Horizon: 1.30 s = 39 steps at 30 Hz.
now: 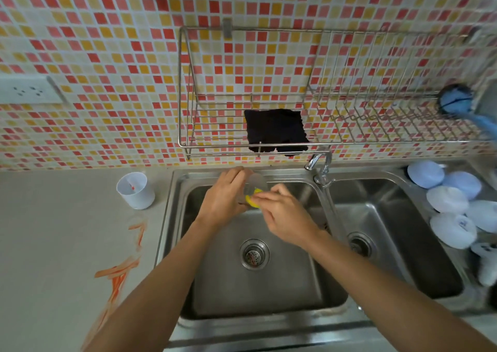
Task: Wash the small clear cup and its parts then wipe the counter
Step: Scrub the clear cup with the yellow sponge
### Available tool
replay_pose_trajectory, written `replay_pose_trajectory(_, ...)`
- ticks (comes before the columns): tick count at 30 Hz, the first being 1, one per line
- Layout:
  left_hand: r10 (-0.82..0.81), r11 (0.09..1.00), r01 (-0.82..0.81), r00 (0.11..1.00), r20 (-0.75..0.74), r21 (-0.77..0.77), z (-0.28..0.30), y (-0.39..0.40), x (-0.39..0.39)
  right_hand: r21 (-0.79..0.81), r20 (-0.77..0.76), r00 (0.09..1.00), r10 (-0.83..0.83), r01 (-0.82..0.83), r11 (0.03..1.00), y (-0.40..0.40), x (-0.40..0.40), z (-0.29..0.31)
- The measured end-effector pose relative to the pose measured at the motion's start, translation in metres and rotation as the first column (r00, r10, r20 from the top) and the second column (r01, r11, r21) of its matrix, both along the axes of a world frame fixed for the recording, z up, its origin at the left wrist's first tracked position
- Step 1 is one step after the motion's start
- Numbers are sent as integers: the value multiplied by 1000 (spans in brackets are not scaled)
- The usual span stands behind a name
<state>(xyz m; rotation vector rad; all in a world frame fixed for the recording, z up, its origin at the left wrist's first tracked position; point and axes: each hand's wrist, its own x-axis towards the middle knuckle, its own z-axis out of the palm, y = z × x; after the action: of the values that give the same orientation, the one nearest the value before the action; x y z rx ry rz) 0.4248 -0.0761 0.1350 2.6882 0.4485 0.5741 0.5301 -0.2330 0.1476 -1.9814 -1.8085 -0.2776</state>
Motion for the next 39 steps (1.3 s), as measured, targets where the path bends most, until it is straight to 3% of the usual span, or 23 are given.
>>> replay_pose_trajectory(6,9,997,-7,1000,-25,71,-2,-6,0,-15,112,994,7,-5,1000,-4,32,-8)
replay_pose_trajectory(10,4,1000,-4,1000,-16,8,-2,-7,-4,-3,60,995,84,-84,996,-8,10,-9)
replay_pose_trajectory(17,-47,999,47,999,-6,0,1,-6,-13,-9,212,977,36,-35,999,-8,24,-14)
replay_pose_trajectory(21,-97,992,98,995,9,-79,2,-6,-18,47,264,963,57,-72,996,-6,15,-15)
replay_pose_trajectory(27,17,938,13,996,85,-346,11,-12,-20,168,258,966,-5,-40,985,2,12,-8)
replay_pose_trajectory(29,43,931,-18,997,61,-365,9,-13,-20,190,259,966,-10,-41,981,3,9,-5)
replay_pose_trajectory(34,167,966,-147,983,80,-213,-1,-11,-22,175,254,967,-5,-41,984,2,8,-4)
replay_pose_trajectory(39,80,990,-66,990,115,-122,7,-1,-24,207,161,987,13,-47,977,0,-5,2)
